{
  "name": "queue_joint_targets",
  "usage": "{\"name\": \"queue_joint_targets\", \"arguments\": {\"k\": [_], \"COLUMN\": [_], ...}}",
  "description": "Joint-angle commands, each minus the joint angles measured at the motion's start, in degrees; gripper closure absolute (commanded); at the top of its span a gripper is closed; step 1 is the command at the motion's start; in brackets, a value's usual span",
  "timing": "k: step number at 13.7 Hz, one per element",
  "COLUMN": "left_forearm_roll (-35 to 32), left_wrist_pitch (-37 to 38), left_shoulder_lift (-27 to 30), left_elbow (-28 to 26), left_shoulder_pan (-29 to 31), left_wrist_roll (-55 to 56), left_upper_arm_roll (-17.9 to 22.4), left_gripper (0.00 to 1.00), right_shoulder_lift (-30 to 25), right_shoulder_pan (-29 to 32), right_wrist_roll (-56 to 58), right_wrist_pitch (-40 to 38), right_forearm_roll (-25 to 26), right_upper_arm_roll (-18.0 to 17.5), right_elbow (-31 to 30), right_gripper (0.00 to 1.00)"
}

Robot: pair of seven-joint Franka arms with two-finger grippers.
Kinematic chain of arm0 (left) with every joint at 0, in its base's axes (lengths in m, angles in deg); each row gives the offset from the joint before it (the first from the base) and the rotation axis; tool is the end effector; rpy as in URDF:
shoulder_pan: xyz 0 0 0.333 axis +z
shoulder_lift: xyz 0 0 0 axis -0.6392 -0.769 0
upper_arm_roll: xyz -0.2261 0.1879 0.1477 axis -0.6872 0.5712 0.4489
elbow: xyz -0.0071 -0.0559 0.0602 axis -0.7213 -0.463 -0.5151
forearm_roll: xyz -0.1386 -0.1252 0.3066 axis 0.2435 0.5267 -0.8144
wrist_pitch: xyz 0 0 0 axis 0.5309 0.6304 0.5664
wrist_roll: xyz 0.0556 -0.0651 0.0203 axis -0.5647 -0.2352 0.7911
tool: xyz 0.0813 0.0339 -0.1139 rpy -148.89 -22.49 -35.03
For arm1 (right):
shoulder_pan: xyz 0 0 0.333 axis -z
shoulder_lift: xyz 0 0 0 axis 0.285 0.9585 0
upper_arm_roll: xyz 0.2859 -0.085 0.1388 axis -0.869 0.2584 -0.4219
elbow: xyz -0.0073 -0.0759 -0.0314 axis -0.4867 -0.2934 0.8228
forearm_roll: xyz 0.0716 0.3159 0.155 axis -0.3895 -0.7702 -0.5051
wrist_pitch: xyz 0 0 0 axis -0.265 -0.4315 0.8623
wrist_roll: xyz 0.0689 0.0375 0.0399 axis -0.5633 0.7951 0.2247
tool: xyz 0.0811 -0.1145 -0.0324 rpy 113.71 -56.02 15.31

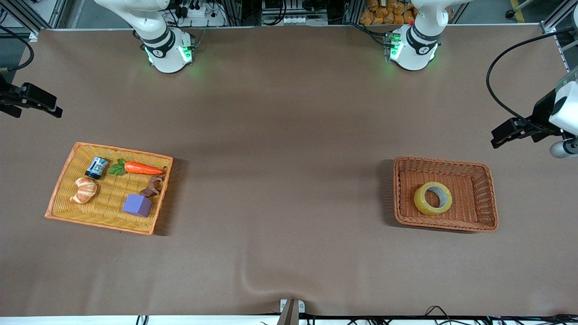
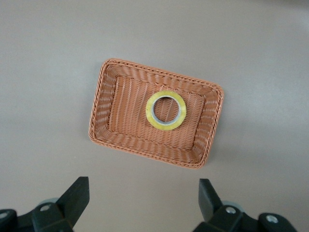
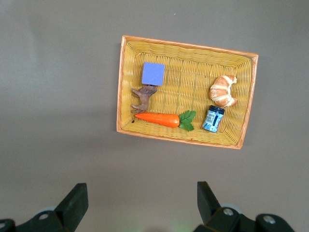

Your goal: Transfer tape with both arms

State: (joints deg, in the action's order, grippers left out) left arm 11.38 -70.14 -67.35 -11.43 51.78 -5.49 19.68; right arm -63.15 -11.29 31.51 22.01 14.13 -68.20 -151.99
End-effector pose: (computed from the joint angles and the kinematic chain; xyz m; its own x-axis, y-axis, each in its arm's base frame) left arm 0.5524 -0.0202 0.5880 0.9897 0.1273 0.0652 0.1295 -0.9911 -0.0300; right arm 0.5134 -0.0177 0.6263 0.9985 -0.0198 -0.0510 -0.0209 -0.9996 -0.0209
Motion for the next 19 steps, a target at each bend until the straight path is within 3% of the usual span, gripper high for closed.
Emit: {"name": "queue_joint_targets", "arguments": {"k": [1,3,4,9,15,19], "left_forearm_roll": [-0.7,-0.3,-0.2,1.3,4.3,4.3], "left_wrist_pitch": [1.6,2.1,2.1,2.0,-0.9,-0.5], "left_shoulder_lift": [1.7,1.7,1.7,3.5,8.3,7.6], "left_elbow": [-0.2,-0.2,-0.4,-1.8,-8.2,-7.7], "left_shoulder_pan": [-3.6,-11.5,-13.1,-15.9,-15.8,-15.0], "left_wrist_roll": [-1.9,-2.0,-2.0,-1.8,-2.2,-6.8], "left_upper_arm_roll": [3.7,11.9,13.2,14.6,14.6,15.0], "left_gripper": [0.00,0.00,0.00,0.00,0.00,0.00], "right_shoulder_lift": [0.3,0.4,0.4,0.4,0.4,0.3], "right_shoulder_pan": [0.3,1.1,1.2,1.4,1.1,1.0], "right_wrist_roll": [-0.4,0.2,0.1,0.2,0.1,0.1], "right_wrist_pitch": [-0.6,-0.5,-0.5,-0.6,-0.8,-0.8], "right_forearm_roll": [0.0,-0.2,-0.4,0.0,-0.3,-0.3], "right_upper_arm_roll": [-0.7,-0.4,-0.4,-0.4,-0.5,-0.5], "right_elbow": [1.1,1.1,1.2,1.2,1.2,1.2], "right_gripper": [0.00,0.00,0.00,0.00,0.00,0.00]}}
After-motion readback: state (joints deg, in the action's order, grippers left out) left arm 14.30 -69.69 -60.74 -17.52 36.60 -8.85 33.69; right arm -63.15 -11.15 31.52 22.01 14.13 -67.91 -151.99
